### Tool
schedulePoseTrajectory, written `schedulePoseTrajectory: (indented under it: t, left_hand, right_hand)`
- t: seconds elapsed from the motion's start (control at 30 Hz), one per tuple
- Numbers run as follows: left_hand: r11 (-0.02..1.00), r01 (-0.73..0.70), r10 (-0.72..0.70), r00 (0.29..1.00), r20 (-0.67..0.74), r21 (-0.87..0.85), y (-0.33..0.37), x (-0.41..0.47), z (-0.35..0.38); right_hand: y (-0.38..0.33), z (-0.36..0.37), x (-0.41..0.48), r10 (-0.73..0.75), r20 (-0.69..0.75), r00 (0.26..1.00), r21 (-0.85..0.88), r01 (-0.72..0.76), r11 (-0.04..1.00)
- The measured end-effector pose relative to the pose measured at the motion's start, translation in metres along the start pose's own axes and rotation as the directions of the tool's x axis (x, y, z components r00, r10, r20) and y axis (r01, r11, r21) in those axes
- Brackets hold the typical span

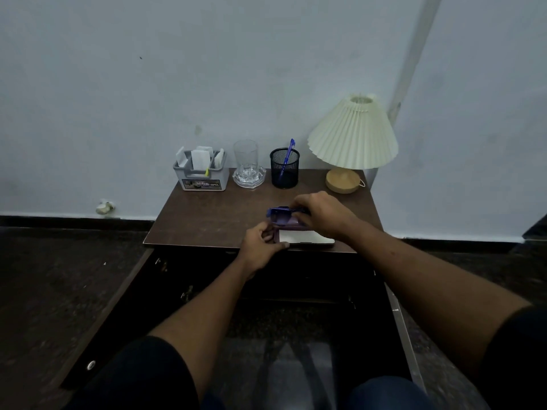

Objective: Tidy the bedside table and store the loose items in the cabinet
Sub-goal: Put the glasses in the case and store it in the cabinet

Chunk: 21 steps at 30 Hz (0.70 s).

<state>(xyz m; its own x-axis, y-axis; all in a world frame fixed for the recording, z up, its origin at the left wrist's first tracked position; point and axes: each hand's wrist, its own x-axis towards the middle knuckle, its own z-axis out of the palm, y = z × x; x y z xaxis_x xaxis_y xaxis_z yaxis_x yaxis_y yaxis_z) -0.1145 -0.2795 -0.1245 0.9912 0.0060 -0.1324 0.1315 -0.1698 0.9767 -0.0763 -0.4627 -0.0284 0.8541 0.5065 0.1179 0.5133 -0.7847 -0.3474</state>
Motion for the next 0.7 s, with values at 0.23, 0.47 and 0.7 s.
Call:
schedulePoseTrajectory:
  t: [0.23,0.47,0.7]
  left_hand:
    - [1.0,-0.012,0.013,1.0,0.009,-0.027,0.002,-0.001,-0.001]
    - [1.0,-0.006,0.006,1.0,0.004,-0.02,0.001,0.0,0.0]
    - [1.0,-0.011,0.011,1.0,0.014,-0.015,-0.001,0.002,-0.001]
  right_hand:
    - [0.014,0.015,-0.012,0.002,0.023,1.0,-0.023,-0.002,1.0]
    - [0.023,0.03,-0.019,-0.012,0.068,0.998,-0.138,0.022,0.99]
    - [0.029,0.037,-0.021,-0.06,0.066,0.996,-0.098,0.066,0.993]
